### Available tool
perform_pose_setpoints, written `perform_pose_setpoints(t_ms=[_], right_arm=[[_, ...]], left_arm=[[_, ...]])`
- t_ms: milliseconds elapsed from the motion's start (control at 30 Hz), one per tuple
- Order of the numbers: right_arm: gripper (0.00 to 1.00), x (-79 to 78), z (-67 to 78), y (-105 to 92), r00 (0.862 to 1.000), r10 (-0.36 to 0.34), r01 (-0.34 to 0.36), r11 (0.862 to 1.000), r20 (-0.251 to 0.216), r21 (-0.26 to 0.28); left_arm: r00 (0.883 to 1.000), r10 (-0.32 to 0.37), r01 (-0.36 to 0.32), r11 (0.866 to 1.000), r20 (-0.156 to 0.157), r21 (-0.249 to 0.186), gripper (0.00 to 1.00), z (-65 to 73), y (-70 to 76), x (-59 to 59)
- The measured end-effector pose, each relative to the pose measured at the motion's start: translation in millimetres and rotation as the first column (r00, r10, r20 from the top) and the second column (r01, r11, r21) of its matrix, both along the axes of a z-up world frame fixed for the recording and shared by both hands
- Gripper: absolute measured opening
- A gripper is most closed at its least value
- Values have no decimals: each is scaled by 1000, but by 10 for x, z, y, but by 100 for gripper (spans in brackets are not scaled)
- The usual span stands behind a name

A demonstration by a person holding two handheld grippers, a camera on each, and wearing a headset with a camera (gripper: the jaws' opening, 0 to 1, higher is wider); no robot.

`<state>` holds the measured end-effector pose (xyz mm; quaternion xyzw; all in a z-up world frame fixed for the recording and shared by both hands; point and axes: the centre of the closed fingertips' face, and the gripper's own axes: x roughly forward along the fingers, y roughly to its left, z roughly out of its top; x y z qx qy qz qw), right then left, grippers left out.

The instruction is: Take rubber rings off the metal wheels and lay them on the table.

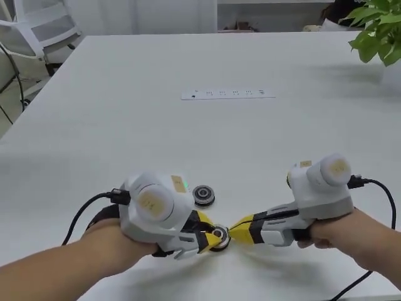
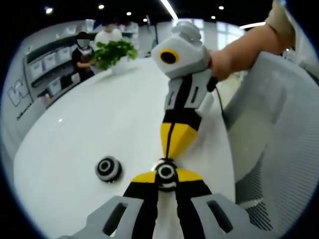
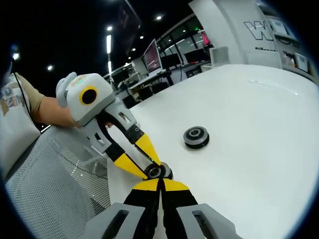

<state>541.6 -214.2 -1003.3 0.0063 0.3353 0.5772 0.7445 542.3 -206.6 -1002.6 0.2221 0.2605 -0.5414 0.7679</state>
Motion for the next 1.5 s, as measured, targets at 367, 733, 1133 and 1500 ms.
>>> perform_pose_setpoints(t_ms=[367,733,1133,1500], right_arm=[[0,-22,13,29,1000,15,-15,1000,3,0],[0,-72,41,96,999,46,-46,999,18,2],[0,-79,84,146,997,67,-68,997,45,23],[0,-31,35,64,998,45,-45,999,50,11]], left_arm=[[1000,-3,3,1000,2,11,12,-2,1,-1],[1000,-5,5,1000,1,10,12,-3,2,-1],[1000,-2,2,1000,1,1,12,-5,-1,5],[1000,1,-1,1000,-4,-22,14,2,-18,-1]])
